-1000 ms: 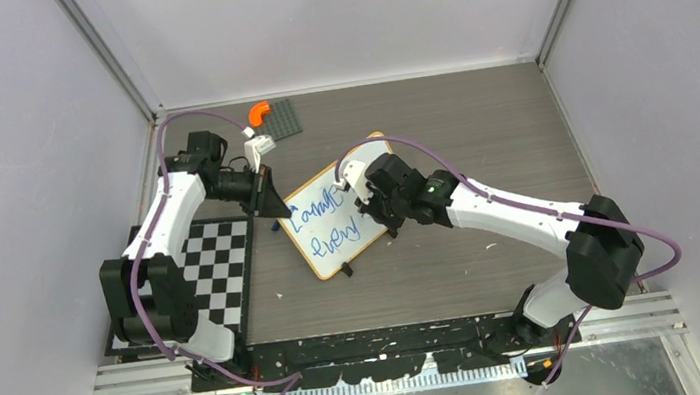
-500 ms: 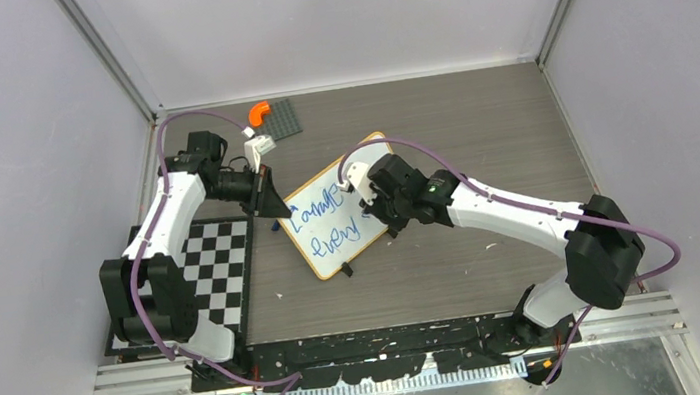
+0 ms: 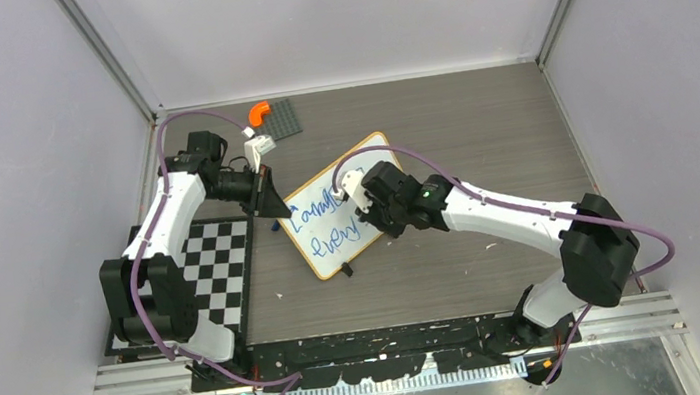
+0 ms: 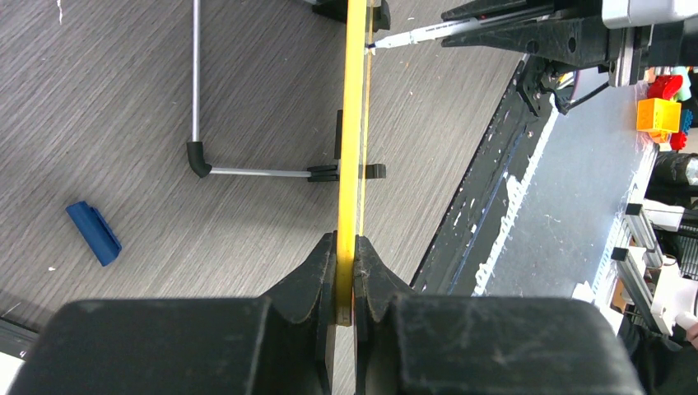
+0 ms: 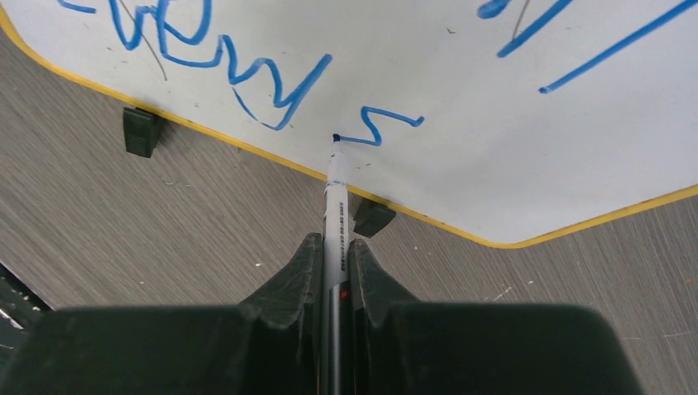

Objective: Write a sentence on the whiteboard

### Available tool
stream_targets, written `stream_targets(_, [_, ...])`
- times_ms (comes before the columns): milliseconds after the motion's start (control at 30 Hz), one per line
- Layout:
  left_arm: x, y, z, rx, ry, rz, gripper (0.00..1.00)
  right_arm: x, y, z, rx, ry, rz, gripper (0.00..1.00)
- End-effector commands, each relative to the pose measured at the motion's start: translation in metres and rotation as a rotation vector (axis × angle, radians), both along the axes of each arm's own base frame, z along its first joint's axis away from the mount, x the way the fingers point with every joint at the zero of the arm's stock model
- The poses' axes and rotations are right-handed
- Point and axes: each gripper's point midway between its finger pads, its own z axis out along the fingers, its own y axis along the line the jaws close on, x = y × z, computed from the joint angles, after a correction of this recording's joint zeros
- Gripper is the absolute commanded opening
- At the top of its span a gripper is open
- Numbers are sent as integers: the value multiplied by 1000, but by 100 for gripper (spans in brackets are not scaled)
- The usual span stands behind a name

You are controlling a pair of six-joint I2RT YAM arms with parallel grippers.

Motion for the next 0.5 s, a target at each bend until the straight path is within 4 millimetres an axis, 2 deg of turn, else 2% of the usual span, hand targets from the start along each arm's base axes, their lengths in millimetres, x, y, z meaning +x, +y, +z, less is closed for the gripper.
stream_targets(0, [1,3,5,30,-62,-8,0,9,22,24,80,-34,5,0])
stream_targets(233, [1,2,4,28,-59,-10,0,4,4,41,108,-50,-3,0])
stream_targets(367, [1,2,4,23,-56,-11,0,12,-7,44,107,-64,-32,0])
stream_targets(467, [3,1,4,22,-54,-10,0,20,-7,43,100,-68,-44,0])
